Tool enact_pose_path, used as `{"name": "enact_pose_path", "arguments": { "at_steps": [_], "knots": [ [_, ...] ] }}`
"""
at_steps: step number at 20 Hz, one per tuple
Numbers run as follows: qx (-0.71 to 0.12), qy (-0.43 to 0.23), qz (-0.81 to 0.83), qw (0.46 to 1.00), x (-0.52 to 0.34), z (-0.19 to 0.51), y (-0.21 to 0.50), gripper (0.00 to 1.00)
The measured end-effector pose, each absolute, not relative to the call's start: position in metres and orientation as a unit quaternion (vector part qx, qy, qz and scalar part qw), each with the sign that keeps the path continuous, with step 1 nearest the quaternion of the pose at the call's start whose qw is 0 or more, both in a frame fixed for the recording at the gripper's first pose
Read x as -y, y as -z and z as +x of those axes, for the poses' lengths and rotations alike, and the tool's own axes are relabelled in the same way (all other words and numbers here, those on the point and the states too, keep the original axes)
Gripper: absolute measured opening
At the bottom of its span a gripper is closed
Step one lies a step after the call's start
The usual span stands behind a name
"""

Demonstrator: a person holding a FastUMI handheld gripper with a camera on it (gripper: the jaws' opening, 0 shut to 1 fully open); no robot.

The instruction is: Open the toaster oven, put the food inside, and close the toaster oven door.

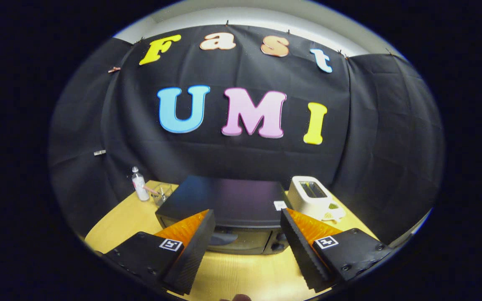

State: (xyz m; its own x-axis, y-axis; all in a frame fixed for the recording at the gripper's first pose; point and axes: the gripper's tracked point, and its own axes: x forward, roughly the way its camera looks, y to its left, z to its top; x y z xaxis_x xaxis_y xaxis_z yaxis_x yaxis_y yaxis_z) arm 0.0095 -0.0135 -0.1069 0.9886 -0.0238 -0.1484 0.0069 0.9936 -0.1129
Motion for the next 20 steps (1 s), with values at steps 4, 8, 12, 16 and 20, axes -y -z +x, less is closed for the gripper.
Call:
{"name": "enact_pose_path", "arguments": {
  "at_steps": [4,8,12,16,20],
  "knots": [
    [-0.025,0.010,-0.062,0.998,0.026,0.005,0.040,0.97],
    [-0.010,0.012,-0.061,0.998,0.038,0.000,0.002,0.97],
    [-0.015,0.020,-0.059,0.998,0.053,-0.006,-0.009,0.97],
    [-0.024,0.025,-0.062,0.997,0.067,-0.007,-0.012,0.97],
    [-0.014,0.024,-0.058,0.998,0.075,-0.006,-0.025,0.97]
  ]
}}
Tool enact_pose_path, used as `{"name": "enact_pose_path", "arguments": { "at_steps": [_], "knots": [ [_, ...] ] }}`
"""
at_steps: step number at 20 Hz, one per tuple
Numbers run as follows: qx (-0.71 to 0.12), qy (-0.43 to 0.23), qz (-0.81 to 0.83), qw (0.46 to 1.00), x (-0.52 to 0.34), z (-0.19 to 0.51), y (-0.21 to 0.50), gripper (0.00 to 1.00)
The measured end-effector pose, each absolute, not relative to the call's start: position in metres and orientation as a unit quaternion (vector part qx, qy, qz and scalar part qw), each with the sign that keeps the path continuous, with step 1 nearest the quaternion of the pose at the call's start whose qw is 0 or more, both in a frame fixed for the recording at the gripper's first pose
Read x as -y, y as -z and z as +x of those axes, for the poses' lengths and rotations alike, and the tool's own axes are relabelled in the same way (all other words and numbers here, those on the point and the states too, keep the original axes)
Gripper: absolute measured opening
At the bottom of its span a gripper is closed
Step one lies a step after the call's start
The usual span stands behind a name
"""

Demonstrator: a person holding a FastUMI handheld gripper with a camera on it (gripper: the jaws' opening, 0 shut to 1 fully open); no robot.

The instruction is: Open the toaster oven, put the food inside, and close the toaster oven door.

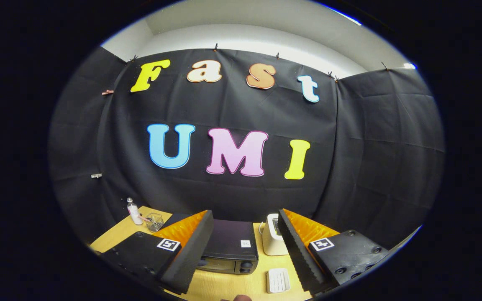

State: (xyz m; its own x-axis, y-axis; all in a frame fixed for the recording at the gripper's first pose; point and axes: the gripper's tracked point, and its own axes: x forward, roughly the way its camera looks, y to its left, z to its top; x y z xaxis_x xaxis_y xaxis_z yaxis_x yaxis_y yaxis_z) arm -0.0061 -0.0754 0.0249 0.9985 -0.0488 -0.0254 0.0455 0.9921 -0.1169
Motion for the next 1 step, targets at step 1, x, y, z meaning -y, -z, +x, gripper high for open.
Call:
{"name": "enact_pose_path", "arguments": {
  "at_steps": [1],
  "knots": [
    [-0.013,0.022,-0.055,0.998,0.0751,-0.0048,-0.0273,0.97]
  ]
}}
